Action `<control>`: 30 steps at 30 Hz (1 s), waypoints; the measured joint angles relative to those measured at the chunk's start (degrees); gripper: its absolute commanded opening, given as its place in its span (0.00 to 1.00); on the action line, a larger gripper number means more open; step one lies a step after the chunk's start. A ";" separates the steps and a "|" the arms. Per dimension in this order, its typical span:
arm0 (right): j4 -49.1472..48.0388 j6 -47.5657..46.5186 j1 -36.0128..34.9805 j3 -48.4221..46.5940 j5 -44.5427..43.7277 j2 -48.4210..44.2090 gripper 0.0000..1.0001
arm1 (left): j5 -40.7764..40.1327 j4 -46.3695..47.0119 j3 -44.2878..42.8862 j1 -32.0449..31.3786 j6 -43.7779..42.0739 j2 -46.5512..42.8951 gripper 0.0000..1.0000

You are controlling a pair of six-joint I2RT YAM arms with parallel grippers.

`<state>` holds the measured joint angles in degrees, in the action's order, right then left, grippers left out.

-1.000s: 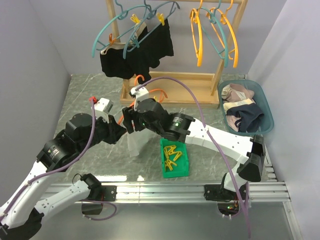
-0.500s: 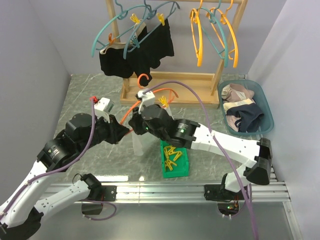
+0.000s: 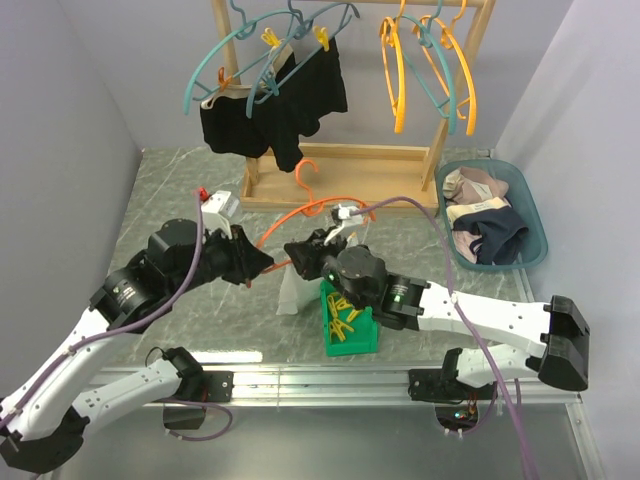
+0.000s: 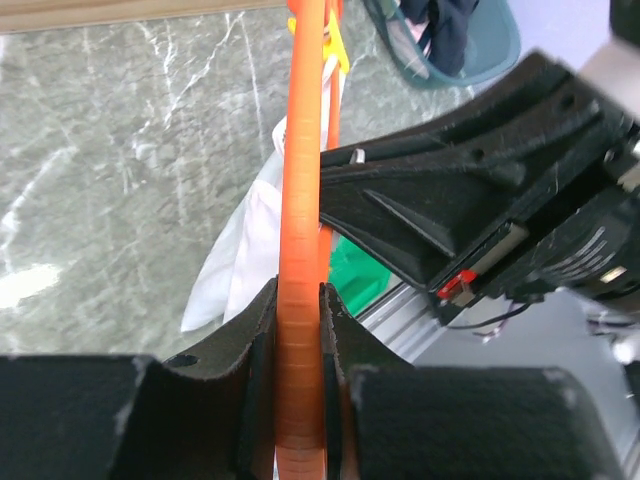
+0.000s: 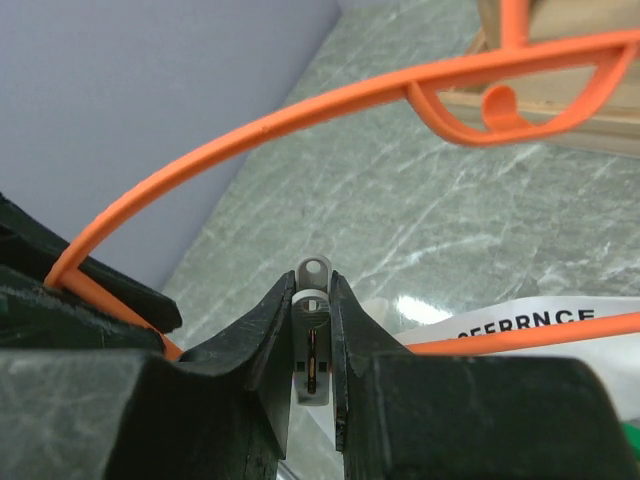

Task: Remove the underwear clipped to the hanger
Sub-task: Remove the underwear from the hanger.

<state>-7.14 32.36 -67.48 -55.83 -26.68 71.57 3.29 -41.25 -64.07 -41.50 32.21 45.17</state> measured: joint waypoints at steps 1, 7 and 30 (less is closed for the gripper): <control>-2.49 -0.04 -0.04 1.77 -0.76 -0.70 0.00 | -0.02 0.39 0.00 0.00 0.57 0.22 0.00; -14.84 0.13 -0.55 9.90 -4.61 -3.48 0.00 | -0.46 2.91 0.00 0.00 4.33 1.05 0.00; 16.17 5.27 -1.38 -11.28 -9.31 -2.25 0.84 | -14.43 3.63 -0.94 1.66 -3.19 3.45 0.00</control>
<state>9.04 37.63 -68.86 -67.11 -35.99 69.32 -11.14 -37.63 -65.01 -39.83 29.02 48.62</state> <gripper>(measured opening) 0.831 0.209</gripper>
